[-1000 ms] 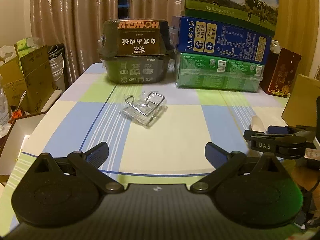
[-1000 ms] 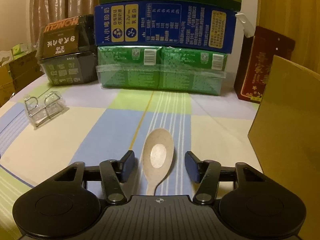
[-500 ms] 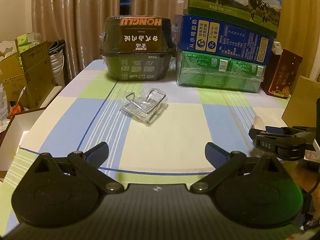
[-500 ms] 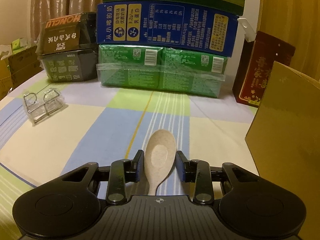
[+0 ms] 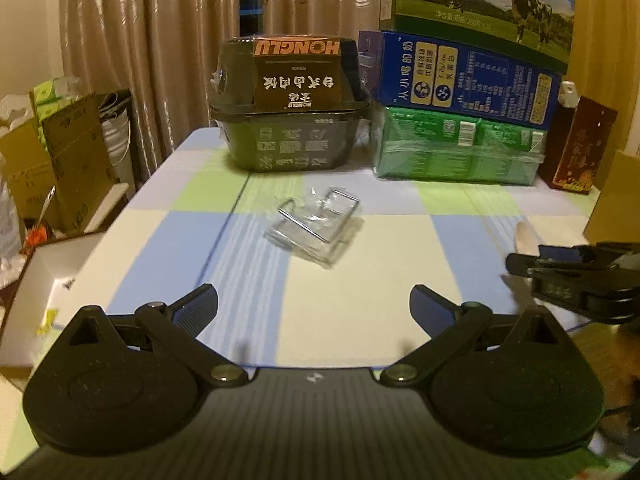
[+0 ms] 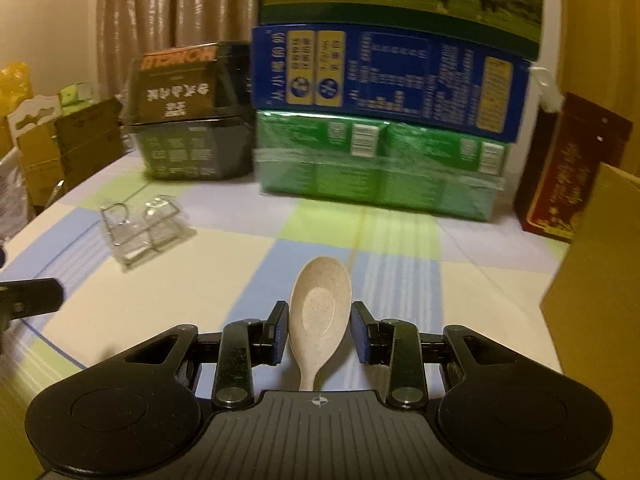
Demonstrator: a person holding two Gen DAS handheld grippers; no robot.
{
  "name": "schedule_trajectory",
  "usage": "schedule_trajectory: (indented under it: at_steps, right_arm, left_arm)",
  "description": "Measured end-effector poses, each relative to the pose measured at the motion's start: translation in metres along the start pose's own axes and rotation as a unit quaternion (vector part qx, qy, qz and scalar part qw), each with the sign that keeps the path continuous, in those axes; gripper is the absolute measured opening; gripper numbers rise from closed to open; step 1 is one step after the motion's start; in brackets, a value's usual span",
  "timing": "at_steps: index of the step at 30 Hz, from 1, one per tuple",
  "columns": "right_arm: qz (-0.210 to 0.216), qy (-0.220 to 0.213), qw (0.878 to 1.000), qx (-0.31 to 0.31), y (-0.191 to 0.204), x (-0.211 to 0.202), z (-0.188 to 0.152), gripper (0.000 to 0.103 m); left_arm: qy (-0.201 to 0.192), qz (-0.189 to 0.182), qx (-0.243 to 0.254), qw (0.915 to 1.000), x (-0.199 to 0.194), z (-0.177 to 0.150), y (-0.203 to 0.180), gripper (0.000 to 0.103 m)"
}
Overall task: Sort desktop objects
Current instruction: 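Grasp the clear plastic holder with the left tool while the right tool holds the spoon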
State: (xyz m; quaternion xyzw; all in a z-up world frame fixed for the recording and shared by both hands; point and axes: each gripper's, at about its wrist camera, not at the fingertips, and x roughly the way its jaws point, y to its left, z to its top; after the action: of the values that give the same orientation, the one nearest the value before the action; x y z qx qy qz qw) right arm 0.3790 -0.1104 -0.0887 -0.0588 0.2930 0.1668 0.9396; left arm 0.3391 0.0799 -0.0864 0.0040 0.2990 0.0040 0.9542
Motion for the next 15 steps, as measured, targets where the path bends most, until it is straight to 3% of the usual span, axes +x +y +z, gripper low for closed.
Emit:
schedule_trajectory:
  at_steps: [15]
  right_arm:
    - [0.032, 0.008, 0.999, -0.008, 0.015, 0.022, 0.011, 0.03]
  left_arm:
    - [-0.006, -0.046, 0.098, 0.9941, 0.067, 0.008, 0.008, 0.1]
